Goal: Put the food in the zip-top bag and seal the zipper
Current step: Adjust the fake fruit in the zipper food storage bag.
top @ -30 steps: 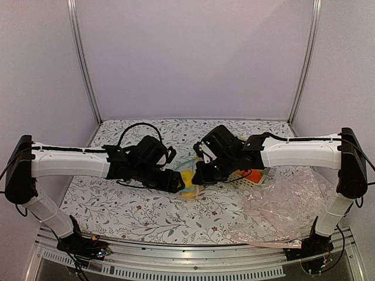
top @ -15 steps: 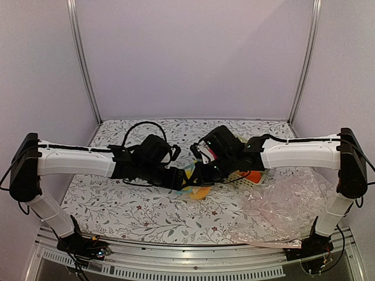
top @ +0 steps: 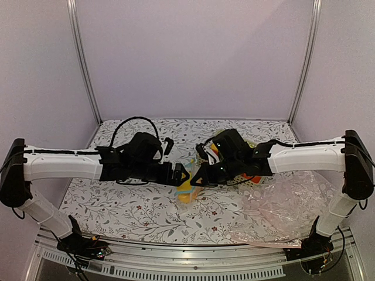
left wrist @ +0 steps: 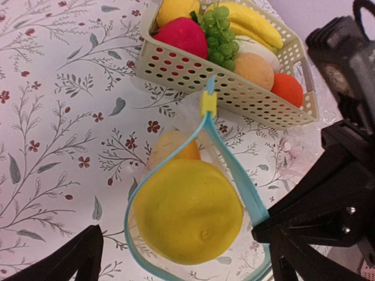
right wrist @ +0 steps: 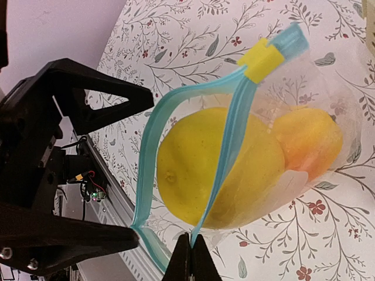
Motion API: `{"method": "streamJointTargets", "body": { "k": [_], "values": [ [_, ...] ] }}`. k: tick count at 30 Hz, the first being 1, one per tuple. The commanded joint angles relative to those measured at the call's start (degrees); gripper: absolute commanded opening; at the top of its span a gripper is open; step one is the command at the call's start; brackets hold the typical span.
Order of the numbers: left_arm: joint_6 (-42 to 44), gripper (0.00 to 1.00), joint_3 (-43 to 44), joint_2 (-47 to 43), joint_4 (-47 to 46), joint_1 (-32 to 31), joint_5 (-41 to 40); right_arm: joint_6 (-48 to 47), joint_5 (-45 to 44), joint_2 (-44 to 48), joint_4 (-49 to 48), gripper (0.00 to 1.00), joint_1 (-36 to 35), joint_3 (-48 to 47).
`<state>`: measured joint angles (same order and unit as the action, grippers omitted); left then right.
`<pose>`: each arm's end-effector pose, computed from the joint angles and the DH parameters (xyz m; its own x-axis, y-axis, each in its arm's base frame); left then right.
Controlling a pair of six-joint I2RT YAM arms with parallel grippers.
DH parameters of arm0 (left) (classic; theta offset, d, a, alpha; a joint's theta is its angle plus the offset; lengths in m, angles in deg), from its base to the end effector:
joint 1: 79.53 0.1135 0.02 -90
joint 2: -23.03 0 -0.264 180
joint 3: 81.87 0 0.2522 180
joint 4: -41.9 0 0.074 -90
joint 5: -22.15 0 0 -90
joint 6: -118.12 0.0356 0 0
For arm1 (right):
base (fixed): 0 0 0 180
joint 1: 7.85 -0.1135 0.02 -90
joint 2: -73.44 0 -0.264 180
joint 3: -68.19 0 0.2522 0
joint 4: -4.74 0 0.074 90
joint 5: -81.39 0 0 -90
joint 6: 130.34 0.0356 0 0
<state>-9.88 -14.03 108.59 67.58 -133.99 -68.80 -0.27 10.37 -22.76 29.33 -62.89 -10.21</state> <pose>0.1862 -0.2596 0.2246 -0.8113 0.0767 -0.5796 0.3897 0.8099 -0.4383 0.2015 0.3084 0.2263 -0.8831 -0.2007 -0.4241 -0.4497 0.6197 0.6432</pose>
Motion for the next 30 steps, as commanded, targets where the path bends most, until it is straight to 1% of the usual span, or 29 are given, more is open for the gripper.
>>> {"method": "streamJointTargets", "body": {
  "k": [1,5,9,12,19,24,27,30],
  "values": [
    [-1.8,1.0,-3.2,-5.4,-3.6,0.1,2.7,1.3,-0.8,1.8,-2.9,0.0,0.7,1.4],
    [-3.5,0.99,-5.5,-7.1,-3.6,0.4,6.0,1.3,0.0,1.9,-3.6,0.0,0.9,1.3],
    [-4.3,0.99,-5.2,-6.3,0.3,0.4,6.2,1.2,0.7,1.4,-4.5,0.0,0.9,1.3],
    [-4.7,0.96,-4.5,-5.3,3.1,0.5,5.9,1.1,1.2,1.1,-4.9,0.0,0.9,1.4],
    [-5.1,0.82,-4.3,-3.1,4.3,1.5,5.3,0.7,2.1,1.5,-6.0,0.0,1.0,2.0],
    [-5.3,0.78,-5.1,-3.2,3.9,2.3,5.1,0.4,2.5,1.6,-6.6,0.0,1.0,2.5],
    [-5.7,0.76,-5.5,-3.1,2.1,2.4,6.8,0.4,2.6,1.4,-6.9,0.0,0.9,2.7],
    [-6.0,0.71,-5.7,-2.4,0.6,2.6,8.5,0.3,2.6,1.1,-7.2,0.0,1.0,2.8]
  ]
}}
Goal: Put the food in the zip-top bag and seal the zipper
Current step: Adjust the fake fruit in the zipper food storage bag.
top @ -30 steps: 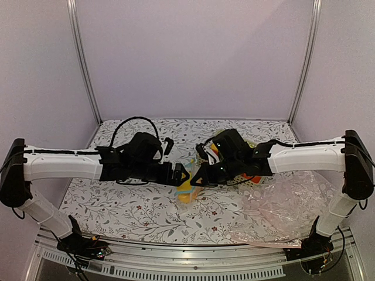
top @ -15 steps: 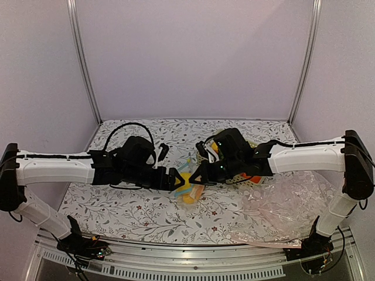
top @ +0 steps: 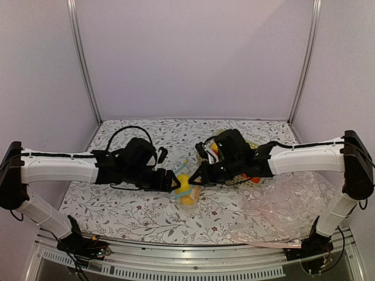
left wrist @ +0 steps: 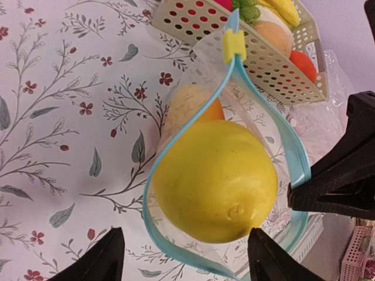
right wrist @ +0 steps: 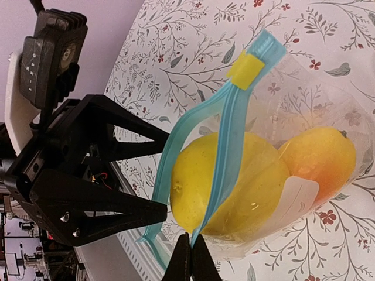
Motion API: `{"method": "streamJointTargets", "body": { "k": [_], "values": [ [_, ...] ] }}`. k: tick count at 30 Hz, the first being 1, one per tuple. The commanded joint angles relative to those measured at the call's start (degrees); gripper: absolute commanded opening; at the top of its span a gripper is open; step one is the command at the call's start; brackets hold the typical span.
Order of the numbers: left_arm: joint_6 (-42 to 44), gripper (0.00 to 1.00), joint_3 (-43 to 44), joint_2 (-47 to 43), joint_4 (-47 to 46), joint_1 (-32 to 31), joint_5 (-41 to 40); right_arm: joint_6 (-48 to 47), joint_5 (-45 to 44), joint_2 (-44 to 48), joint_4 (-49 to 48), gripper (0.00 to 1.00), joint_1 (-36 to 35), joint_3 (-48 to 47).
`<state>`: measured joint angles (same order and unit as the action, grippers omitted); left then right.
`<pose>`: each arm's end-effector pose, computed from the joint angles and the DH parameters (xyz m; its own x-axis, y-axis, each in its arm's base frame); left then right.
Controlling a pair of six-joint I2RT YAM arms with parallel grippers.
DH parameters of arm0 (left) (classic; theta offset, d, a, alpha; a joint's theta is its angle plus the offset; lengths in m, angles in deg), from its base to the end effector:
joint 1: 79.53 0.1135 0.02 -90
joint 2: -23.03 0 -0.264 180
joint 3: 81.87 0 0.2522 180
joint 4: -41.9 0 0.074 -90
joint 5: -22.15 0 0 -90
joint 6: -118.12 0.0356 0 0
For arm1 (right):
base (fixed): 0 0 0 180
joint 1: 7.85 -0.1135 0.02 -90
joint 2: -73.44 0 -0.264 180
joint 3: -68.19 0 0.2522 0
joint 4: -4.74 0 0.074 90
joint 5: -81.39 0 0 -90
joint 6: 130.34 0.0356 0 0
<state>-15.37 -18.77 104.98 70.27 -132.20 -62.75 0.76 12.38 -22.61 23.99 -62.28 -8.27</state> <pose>0.1770 -0.2373 0.2131 -0.8932 0.0408 -0.4478 0.2948 0.8050 -0.5148 0.2042 0.3075 0.2242 -0.8808 -0.1766 -0.4393 -0.4548 0.5736 0.6813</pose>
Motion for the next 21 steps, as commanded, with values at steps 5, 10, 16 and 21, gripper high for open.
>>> {"method": "streamJointTargets", "body": {
  "k": [5,10,16,21],
  "values": [
    [-0.9,0.65,-0.9,2.7,-3.2,0.9,5.3,-0.2,-0.1,0.4,-2.6,0.0,0.3,1.5],
    [-1.6,0.63,-1.7,3.5,-3.2,1.0,5.6,0.6,-0.7,1.0,-3.8,0.0,0.4,2.4],
    [-2.3,0.61,-2.1,3.7,-5.1,1.1,6.7,1.9,-1.3,0.8,-5.7,0.0,1.1,4.0],
    [-2.2,0.63,-2.2,3.8,-5.9,1.1,7.6,4.0,-1.6,0.9,-9.0,0.0,2.3,6.5]
  ]
}}
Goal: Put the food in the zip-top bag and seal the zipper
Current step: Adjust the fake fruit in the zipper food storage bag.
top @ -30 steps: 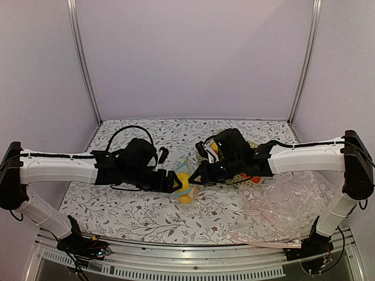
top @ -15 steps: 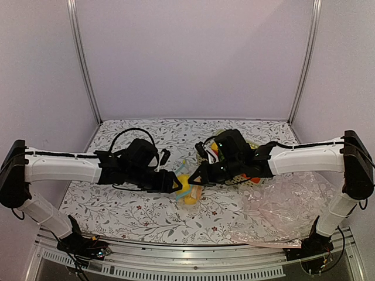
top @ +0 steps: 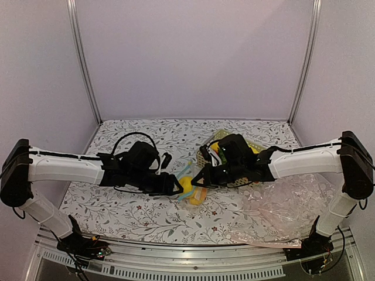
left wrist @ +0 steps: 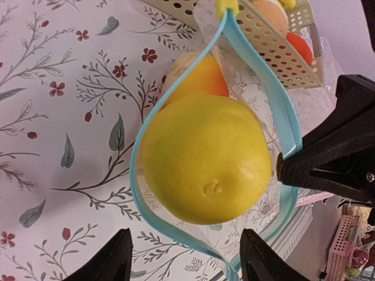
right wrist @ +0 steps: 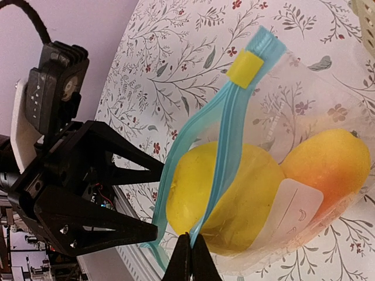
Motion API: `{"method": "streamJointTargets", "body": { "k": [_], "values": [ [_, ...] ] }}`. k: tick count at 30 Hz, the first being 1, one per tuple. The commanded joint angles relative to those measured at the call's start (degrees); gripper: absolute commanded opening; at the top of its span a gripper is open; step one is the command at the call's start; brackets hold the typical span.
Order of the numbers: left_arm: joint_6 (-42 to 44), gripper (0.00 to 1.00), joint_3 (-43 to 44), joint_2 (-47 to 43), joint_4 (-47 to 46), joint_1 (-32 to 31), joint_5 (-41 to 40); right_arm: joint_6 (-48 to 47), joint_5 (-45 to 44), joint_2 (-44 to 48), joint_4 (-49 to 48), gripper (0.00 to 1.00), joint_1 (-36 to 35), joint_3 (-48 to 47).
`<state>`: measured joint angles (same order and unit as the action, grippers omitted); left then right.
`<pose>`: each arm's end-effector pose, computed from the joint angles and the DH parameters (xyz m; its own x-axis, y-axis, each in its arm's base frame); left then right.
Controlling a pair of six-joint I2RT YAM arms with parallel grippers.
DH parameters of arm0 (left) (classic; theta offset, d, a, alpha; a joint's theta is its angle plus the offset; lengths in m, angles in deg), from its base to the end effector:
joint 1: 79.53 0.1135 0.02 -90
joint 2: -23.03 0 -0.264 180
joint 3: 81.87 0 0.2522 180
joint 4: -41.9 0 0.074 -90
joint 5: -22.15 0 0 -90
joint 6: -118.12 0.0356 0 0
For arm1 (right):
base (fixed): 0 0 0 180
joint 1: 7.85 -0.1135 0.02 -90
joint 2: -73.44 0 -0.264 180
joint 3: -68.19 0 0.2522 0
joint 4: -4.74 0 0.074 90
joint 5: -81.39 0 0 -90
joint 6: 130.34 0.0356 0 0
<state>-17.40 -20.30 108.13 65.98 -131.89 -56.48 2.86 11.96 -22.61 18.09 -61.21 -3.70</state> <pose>0.1789 -0.2435 0.1954 -0.9278 0.0577 -0.3685 0.2790 0.7630 -0.5830 0.2066 0.2988 0.2075 -0.8930 -0.1268 -0.4318 -0.4201 0.5787 0.6990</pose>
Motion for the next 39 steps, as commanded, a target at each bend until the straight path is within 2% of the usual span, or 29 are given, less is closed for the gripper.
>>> {"method": "streamJointTargets", "body": {
  "k": [1,11,19,39],
  "values": [
    [-0.1,0.63,-0.7,0.9,-2.0,0.8,1.7,2.2,-1.1,0.9,-3.2,0.0,1.3,2.1],
    [-0.6,0.58,0.6,3.7,-3.2,0.8,3.7,3.4,-1.2,1.9,-5.5,0.0,1.9,4.6],
    [-1.1,0.51,1.8,5.7,-3.1,0.8,1.3,3.7,0.5,2.3,-7.4,0.0,2.1,5.5],
    [-2.4,0.49,3.9,11.0,-13.7,0.9,2.2,3.6,9.0,2.2,-14.1,0.0,2.0,5.7]
  ]
}}
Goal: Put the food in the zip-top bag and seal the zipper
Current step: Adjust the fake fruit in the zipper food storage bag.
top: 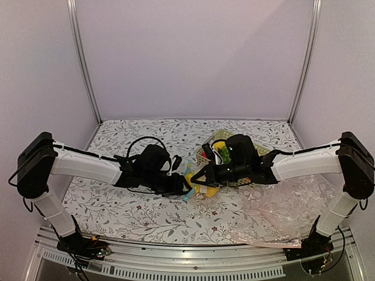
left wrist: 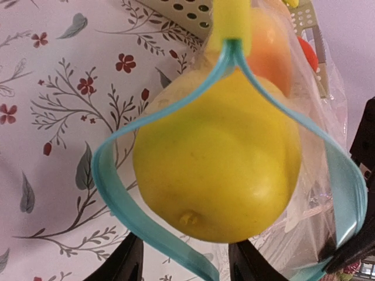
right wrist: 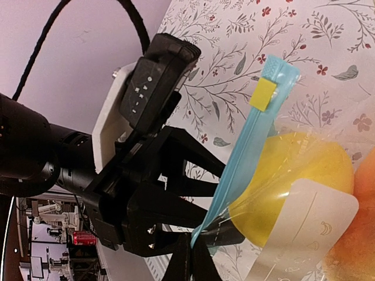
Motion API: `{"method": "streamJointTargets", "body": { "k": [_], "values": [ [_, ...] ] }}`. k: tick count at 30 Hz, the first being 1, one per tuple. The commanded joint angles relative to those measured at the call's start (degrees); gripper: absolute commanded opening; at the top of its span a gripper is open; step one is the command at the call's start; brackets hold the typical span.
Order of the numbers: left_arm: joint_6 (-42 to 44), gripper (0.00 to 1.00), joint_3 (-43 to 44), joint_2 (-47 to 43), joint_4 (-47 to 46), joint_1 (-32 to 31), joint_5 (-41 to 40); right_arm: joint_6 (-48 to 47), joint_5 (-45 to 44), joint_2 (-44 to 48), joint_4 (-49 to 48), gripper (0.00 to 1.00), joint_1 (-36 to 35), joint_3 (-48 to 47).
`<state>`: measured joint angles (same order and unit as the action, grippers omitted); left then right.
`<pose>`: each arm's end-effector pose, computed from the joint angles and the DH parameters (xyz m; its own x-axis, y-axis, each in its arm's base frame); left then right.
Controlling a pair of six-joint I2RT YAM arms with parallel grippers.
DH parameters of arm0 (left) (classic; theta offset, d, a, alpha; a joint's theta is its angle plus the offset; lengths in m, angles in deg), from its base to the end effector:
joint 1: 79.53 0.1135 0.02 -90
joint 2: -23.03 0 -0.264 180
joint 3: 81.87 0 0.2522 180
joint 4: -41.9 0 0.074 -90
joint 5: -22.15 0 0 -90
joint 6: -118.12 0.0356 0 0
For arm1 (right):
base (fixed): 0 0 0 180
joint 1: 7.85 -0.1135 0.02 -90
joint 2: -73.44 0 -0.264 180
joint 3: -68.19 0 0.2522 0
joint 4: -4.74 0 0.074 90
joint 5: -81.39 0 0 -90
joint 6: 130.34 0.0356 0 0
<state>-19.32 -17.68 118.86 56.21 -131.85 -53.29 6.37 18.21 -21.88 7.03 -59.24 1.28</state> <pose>0.1989 -0.2721 0.1659 -0.9401 0.0509 -0.3372 0.2668 0.7256 -0.6343 0.2104 0.2892 0.2024 -0.9023 -0.0889 -0.4219 -0.4123 0.4644 0.7838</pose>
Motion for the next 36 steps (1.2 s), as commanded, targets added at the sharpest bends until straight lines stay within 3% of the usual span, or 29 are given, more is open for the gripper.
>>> {"method": "streamJointTargets", "body": {
  "k": [1,16,22,28,32,36],
  "values": [
    [-0.5,0.49,0.9,0.1,-4.2,0.9,-1.4,0.3,2.8,1.5,-3.1,0.0,0.1,0.9],
    [-2.3,0.49,-2.6,-1.0,-11.9,1.7,-3.0,1.8,5.5,2.9,-5.9,0.0,0.1,2.6],
    [-2.9,0.5,-3.3,-2.4,-11.7,1.8,-1.7,2.0,-0.7,4.8,-4.9,0.0,0.1,4.4],
    [-2.0,0.69,-6.5,-11.2,-4.2,2.1,-4.4,1.2,-7.6,8.0,-2.2,0.0,0.2,5.4],
    [-1.2,0.91,-8.6,-18.2,1.9,2.3,-5.9,-0.4,-6.9,7.7,-1.1,0.0,0.2,4.5],
    [-0.6,0.97,-9.4,-21.7,6.7,2.9,-7.3,-1.6,-4.7,6.1,-1.4,0.0,0.2,3.9]
  ]
}}
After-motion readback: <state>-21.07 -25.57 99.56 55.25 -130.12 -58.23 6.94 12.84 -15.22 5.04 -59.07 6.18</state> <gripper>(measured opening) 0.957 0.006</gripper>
